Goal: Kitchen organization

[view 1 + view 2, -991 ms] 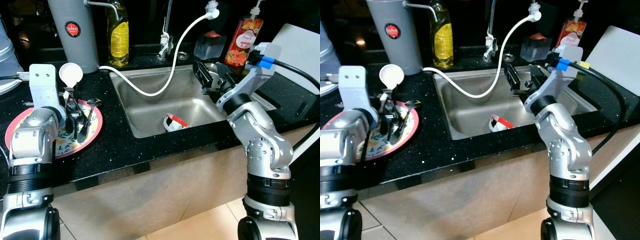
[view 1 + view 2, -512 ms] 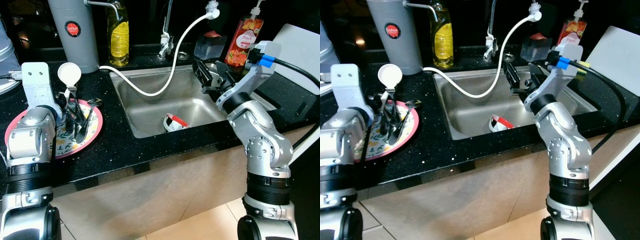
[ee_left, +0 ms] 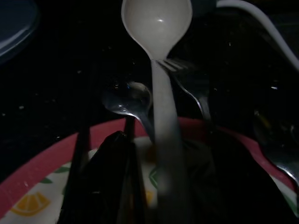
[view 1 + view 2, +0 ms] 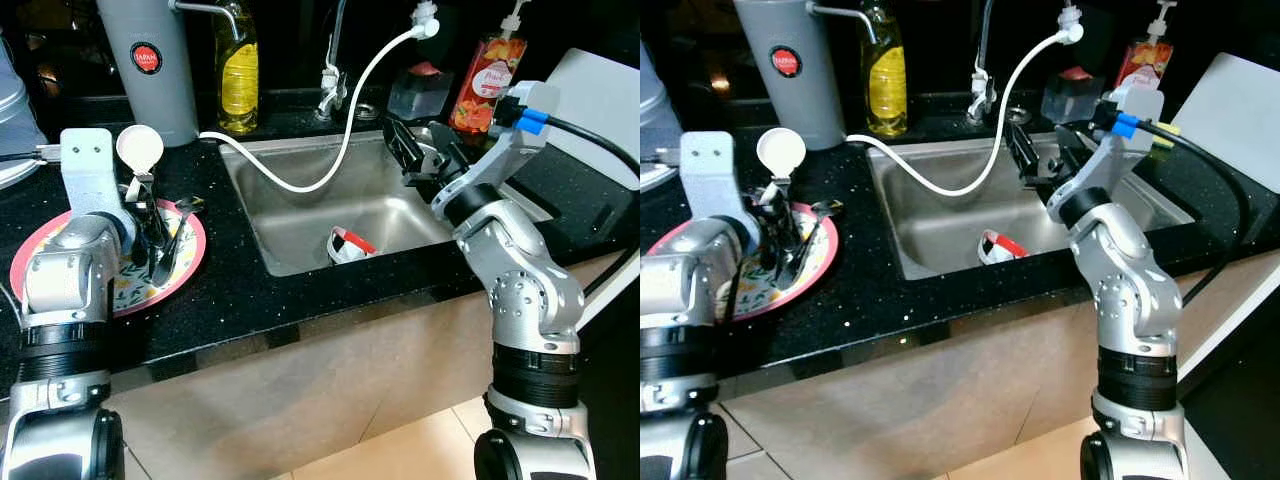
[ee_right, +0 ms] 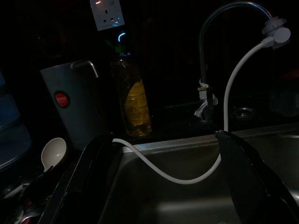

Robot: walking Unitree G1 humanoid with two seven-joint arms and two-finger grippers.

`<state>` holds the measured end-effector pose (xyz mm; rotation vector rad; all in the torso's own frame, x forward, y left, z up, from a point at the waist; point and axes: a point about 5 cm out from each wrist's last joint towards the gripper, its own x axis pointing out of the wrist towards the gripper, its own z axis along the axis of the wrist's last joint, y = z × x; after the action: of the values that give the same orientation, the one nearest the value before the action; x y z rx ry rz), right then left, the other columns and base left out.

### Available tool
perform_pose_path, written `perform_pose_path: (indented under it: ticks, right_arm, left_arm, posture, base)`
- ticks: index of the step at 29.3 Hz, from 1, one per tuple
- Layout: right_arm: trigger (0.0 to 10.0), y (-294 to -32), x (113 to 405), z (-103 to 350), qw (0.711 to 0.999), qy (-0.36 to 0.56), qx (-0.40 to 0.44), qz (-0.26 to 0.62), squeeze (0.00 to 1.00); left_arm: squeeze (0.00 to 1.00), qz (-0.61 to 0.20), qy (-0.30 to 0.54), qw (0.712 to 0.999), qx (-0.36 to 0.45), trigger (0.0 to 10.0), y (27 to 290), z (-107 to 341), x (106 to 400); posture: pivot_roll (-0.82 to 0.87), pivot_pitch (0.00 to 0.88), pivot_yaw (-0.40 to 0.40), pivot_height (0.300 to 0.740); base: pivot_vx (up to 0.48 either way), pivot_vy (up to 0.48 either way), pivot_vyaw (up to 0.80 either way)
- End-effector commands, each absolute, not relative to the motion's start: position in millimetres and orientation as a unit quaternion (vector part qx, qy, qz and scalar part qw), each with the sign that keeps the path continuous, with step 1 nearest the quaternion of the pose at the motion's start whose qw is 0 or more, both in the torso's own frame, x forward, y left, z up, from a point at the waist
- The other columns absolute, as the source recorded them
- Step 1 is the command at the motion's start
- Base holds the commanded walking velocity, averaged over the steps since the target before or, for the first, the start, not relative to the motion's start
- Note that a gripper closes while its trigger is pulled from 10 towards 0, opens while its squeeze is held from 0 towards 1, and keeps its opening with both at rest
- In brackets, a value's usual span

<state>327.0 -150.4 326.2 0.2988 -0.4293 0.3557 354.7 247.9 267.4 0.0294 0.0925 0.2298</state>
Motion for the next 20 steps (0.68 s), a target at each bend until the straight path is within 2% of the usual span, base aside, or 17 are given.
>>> perform_pose_path:
  ticks: [1,2,11,20]
  right_arm:
    - [10.0,-153,327,328,0.948,-0.218,0.155,0.172,0.00]
    - [10.0,-154,326,327,0.949,-0.217,0.155,0.170,0.00]
    - [10.0,-155,326,326,0.949,-0.216,0.157,0.170,0.00]
    - [10.0,-154,327,328,0.948,-0.217,0.157,0.173,0.00]
  left_arm:
    - [0.00,0.112,0.070,0.991,0.015,3.3,244,258,357]
    - [0.00,0.118,0.078,0.990,0.017,0.0,247,250,356]
    - [0.00,0.131,0.097,0.987,-0.010,0.0,251,238,351]
    - [0.00,0.151,0.082,0.985,-0.019,0.0,256,243,349]
  posture:
    - [-0.11,0.084,-0.067,0.740]
    - [-0.11,0.086,-0.065,0.740]
    - [-0.11,0.084,-0.068,0.740]
    - [-0.11,0.083,-0.074,0.740]
  base:
    - [0.000,0.000,0.00]
    - [0.000,0.000,0.00]
    - [0.000,0.000,0.00]
    - [0.000,0.000,0.00]
